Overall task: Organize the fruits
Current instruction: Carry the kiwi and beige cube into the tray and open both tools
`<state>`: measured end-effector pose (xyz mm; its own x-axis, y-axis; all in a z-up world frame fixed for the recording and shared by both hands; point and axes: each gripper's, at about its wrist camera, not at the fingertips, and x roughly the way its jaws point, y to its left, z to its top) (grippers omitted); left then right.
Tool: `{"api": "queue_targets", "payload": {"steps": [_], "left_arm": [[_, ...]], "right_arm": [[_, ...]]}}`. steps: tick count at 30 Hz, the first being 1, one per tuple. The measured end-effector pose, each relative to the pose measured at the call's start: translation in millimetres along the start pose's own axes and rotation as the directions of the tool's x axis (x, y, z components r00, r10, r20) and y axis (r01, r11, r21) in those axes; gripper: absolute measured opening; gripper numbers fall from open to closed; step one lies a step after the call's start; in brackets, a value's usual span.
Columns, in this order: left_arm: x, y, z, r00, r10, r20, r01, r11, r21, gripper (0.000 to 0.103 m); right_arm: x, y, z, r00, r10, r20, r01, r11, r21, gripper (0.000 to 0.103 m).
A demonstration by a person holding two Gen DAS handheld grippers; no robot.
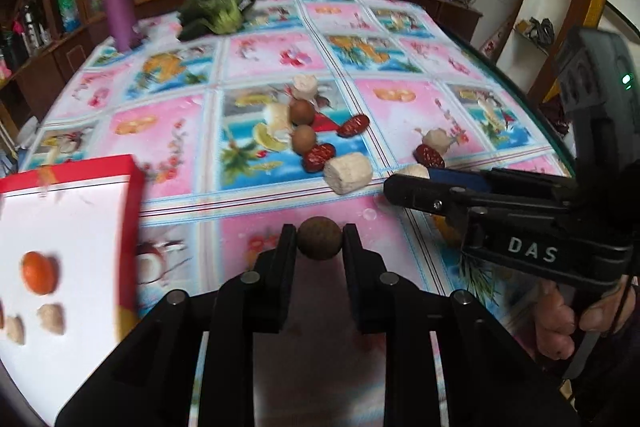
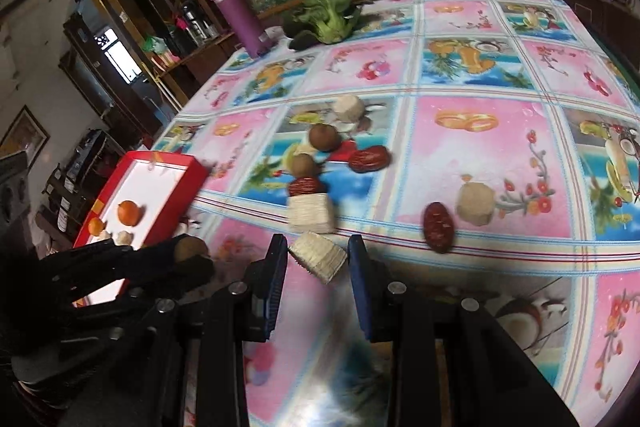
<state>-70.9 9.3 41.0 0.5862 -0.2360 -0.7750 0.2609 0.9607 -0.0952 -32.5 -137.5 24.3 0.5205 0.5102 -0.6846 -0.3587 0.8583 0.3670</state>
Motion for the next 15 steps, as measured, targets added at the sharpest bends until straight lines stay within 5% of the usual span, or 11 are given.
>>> {"api": "queue_targets", "payload": {"steps": [9,15], "left_arm": [[-45.8,15.0,-14.7,0.993,0.064,0.096,-0.06,0.997,-0.044,0.025],[-79.5,42.2,-28.4,0.973,0.16,0.168,-0.143,0.984,-0.108,0.025]], "right_arm": [[-14.3,73.2,-8.9,0.992,-0.099,0.074,0.109,0.983,-0.151,0.03],[-7.6,113.3,-10.6,0.995,-0.078,0.057,0.088,0.975,-0.203,0.03]]}}
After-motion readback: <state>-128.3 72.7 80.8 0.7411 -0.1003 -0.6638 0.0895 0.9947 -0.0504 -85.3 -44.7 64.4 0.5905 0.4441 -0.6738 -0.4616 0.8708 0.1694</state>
